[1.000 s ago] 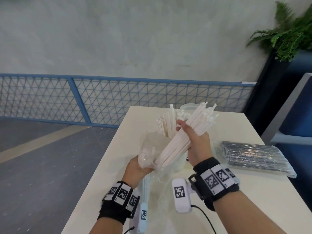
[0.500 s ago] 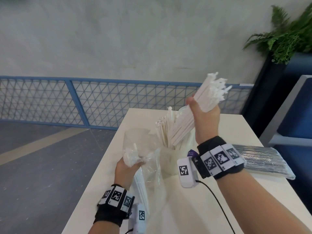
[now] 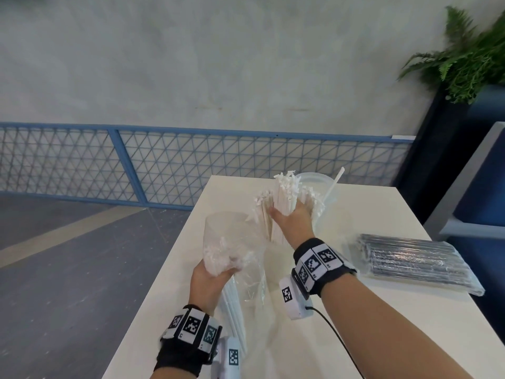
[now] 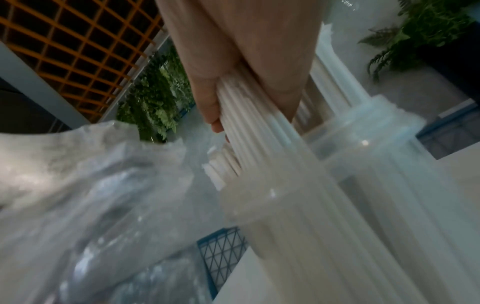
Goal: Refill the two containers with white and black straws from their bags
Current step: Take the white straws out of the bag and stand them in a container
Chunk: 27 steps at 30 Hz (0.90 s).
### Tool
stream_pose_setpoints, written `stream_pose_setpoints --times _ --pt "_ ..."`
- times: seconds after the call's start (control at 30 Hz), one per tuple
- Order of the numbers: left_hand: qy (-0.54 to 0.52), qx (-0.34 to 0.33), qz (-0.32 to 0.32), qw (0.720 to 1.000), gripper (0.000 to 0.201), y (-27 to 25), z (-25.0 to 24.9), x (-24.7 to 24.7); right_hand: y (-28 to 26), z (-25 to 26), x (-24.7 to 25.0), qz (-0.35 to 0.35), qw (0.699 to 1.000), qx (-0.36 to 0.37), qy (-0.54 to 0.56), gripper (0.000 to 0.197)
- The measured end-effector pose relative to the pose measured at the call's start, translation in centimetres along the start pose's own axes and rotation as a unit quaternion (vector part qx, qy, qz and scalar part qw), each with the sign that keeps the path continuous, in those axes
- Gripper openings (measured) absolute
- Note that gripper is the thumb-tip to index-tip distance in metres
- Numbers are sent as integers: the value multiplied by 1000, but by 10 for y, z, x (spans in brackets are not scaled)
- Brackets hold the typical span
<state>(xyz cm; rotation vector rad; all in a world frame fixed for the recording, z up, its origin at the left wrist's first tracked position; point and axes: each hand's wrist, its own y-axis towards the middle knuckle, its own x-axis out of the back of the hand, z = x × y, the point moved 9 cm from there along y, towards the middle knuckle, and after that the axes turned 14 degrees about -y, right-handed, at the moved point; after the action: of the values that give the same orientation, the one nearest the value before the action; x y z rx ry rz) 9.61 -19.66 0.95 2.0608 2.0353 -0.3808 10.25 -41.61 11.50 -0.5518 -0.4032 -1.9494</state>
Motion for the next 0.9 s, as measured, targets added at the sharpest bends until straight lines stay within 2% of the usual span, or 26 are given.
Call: stream_pose_setpoints --times 0.2,0.33,0.43,0.5,0.53,0.6,0.67,0.8,0.9 --pt "3 -11 1 1000 26 -2 -8 -3 8 -11 -22 14 999 -18 -32 68" --pt "10 -14 1 1000 24 -2 -9 0 7 -11 -22 -9 999 -4 -49 67" --pt "17 -11 1 1000 27 -3 -7 3 0 -12 -14 -63 996 26 -51 63" --pt "7 -12 1 1000 29 -4 -7 2 -10 -10 -6 -113 991 59 -39 69" --pt "3 -12 3 1000 29 -4 -8 1 -16 -5 1 -158 982 90 -59 75" --pt "5 -12 4 1000 28 -5 -7 -1 -30 5 14 -260 944 151 -138 87" --pt "9 -15 6 1000 25 -6 -6 -3 -35 7 24 -313 922 153 -169 96" --pt "14 -14 7 1000 25 -4 -5 -3 -19 -9 33 -302 942 89 -118 124" --pt "11 -7 7 1000 25 -2 -4 -3 -5 -25 22 -209 976 56 21 135"
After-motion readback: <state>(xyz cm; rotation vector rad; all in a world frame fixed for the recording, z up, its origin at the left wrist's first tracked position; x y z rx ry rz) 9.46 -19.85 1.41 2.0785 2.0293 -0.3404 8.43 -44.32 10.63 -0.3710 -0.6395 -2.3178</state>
